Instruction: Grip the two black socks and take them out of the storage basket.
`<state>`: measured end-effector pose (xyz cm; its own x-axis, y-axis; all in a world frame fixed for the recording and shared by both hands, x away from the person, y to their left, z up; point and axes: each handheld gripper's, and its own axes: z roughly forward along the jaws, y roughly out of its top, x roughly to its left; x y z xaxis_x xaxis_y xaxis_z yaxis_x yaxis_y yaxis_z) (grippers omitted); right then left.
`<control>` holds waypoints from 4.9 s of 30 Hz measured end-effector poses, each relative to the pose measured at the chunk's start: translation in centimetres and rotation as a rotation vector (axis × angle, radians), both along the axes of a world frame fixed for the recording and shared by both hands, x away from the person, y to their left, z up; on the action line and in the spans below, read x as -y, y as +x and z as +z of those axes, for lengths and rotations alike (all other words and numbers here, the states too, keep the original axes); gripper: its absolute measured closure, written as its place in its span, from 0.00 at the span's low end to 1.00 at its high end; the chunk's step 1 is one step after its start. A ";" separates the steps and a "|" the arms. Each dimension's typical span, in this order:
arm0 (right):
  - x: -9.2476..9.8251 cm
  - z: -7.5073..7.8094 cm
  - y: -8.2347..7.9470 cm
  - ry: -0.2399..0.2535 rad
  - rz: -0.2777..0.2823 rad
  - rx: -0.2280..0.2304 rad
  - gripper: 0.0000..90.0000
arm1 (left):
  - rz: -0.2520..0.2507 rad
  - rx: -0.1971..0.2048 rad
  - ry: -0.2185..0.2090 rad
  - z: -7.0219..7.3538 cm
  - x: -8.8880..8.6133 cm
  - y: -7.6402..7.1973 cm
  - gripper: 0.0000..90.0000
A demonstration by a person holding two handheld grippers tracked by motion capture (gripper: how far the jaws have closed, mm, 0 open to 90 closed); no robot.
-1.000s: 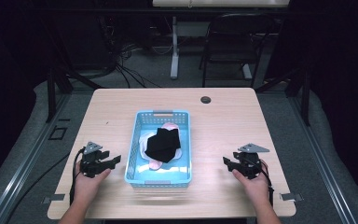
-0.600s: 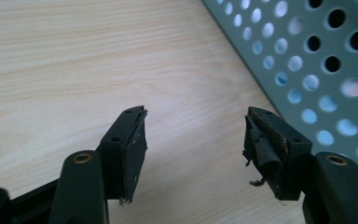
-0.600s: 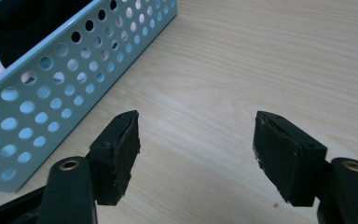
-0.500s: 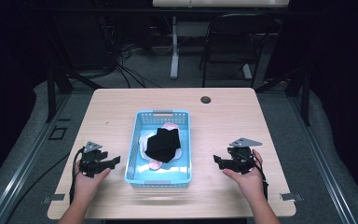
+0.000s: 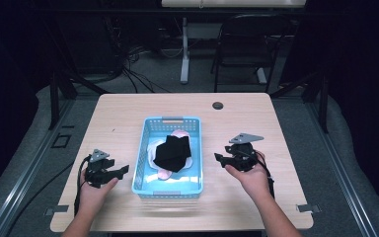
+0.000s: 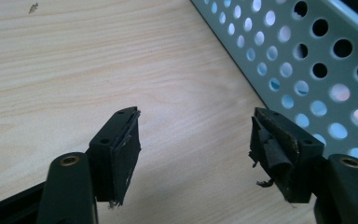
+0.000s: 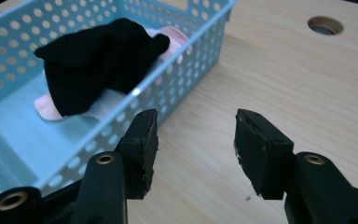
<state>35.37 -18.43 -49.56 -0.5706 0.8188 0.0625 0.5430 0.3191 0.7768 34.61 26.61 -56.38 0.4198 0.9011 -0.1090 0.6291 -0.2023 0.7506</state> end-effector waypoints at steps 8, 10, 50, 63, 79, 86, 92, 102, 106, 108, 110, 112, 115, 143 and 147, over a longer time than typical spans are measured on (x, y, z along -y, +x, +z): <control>-2.9 1.7 1.5 0.036 0.070 0.001 0.56 | -0.009 -0.008 -0.011 -0.2 -0.1 0.1 0.41; -3.6 1.8 2.0 0.048 0.084 -0.007 0.56 | -0.006 -0.011 -0.011 -0.2 -0.1 0.1 0.41; -12.6 -1.1 6.9 -0.066 0.180 -0.171 0.65 | -0.009 0.002 -0.015 -0.2 -0.2 0.2 0.42; -13.2 -0.8 6.0 -0.114 0.240 -0.124 0.91 | -0.009 0.004 -0.013 -0.2 -0.2 0.2 0.42; -13.5 5.9 4.4 -0.051 0.288 0.012 0.92 | -0.008 0.001 -0.010 -0.2 -0.2 0.2 0.42; -13.4 9.8 3.7 -0.058 0.299 0.085 0.92 | -0.008 0.001 -0.011 -0.2 -0.2 0.2 0.42; -12.7 11.9 3.5 -0.063 0.291 0.121 0.92 | -0.007 0.000 -0.012 -0.3 -0.2 0.2 0.42; -12.2 12.4 3.4 -0.057 0.282 0.121 0.92 | -0.005 -0.001 -0.010 -0.3 -0.1 0.3 0.42; -11.5 12.7 3.4 -0.059 0.278 0.122 0.92 | -0.006 -0.002 -0.012 -0.3 -0.2 0.3 0.42; -11.0 12.8 3.4 -0.057 0.271 0.123 0.92 | -0.005 -0.001 -0.013 -0.3 -0.2 0.3 0.42; -10.4 13.0 3.3 -0.063 0.259 0.125 0.92 | -0.004 -0.001 -0.013 -0.3 -0.2 0.2 0.42; -9.7 13.0 3.3 -0.060 0.247 0.129 0.92 | -0.004 -0.001 -0.013 -0.3 -0.2 0.2 0.42; -8.3 13.2 3.2 -0.065 0.223 0.130 0.92 | -0.004 -0.001 -0.012 -0.3 -0.2 0.2 0.42; 4.2 9.8 0.9 -0.060 -0.028 0.098 0.91 | 0.000 -0.009 -0.009 -0.5 -0.1 0.3 0.42; 4.8 8.3 0.6 -0.047 -0.050 0.082 0.91 | 0.001 -0.009 -0.010 -0.5 -0.1 0.3 0.42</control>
